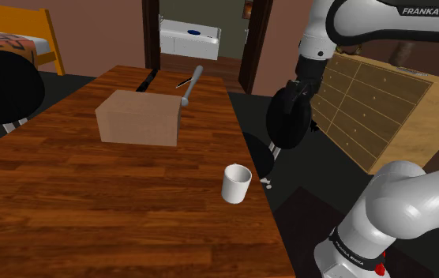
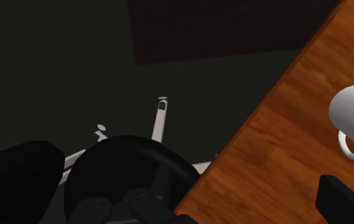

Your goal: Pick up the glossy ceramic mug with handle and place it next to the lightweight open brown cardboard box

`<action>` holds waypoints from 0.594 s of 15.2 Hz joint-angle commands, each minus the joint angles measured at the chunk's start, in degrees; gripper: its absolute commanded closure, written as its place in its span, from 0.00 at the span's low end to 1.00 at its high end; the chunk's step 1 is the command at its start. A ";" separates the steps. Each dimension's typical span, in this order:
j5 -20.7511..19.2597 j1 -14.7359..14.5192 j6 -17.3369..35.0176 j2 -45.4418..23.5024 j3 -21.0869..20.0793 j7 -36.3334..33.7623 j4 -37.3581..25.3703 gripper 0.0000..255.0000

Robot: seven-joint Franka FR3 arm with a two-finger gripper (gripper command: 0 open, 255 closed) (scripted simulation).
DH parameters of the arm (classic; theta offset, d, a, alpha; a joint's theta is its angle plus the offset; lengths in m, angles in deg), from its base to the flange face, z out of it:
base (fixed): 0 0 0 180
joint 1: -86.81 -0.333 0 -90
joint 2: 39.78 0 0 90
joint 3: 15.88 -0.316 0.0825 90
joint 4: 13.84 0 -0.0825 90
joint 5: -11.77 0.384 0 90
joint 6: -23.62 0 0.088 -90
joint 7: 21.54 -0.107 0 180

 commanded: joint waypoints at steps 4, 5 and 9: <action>2.09 -1.28 3.48 -0.25 -2.64 -3.51 3.43 0.00; 2.80 -1.73 4.69 -0.49 -3.55 -4.67 4.45 0.00; 5.59 -3.64 9.82 -2.28 -7.27 -9.32 7.87 0.00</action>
